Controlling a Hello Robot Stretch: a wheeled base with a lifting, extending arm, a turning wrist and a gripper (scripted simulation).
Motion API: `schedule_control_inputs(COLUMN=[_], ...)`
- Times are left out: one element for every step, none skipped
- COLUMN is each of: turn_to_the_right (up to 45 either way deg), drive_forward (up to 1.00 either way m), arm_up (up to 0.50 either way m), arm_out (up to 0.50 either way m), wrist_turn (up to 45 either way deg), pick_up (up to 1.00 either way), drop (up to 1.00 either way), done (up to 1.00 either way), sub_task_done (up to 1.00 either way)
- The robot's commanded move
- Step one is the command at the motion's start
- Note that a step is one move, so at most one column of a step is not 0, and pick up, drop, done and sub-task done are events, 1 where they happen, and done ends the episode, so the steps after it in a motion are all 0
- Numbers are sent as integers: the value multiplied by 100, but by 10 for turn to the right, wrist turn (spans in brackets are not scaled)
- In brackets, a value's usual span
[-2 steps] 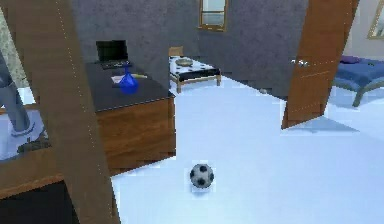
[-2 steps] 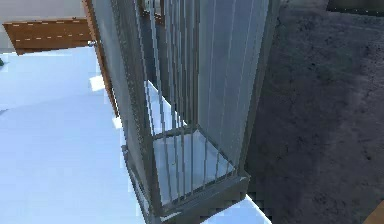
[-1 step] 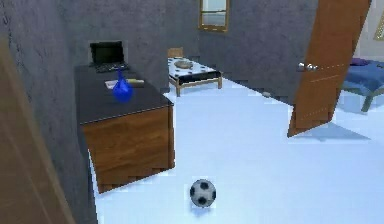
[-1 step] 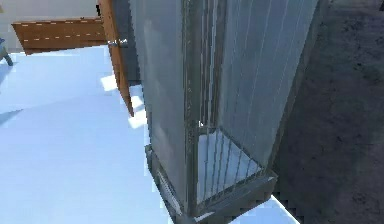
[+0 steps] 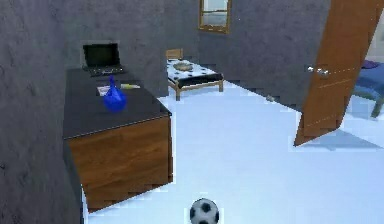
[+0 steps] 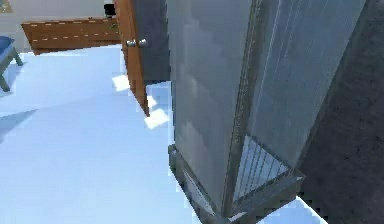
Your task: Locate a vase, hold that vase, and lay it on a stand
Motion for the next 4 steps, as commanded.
schedule_control_inputs(turn_to_the_right=[450, 60, 0, -450], drive_forward=[0, 0, 25, 0], arm_up=[0, 0, 0, 0], arm_out=[0, 0, 0, 0], wrist_turn=[0, 0, 0, 0], pick_up=[0, 0, 0, 0], drop=[0, 0, 0, 0], done=[0, 0, 0, 0], sub_task_done=[0, 0, 0, 0])
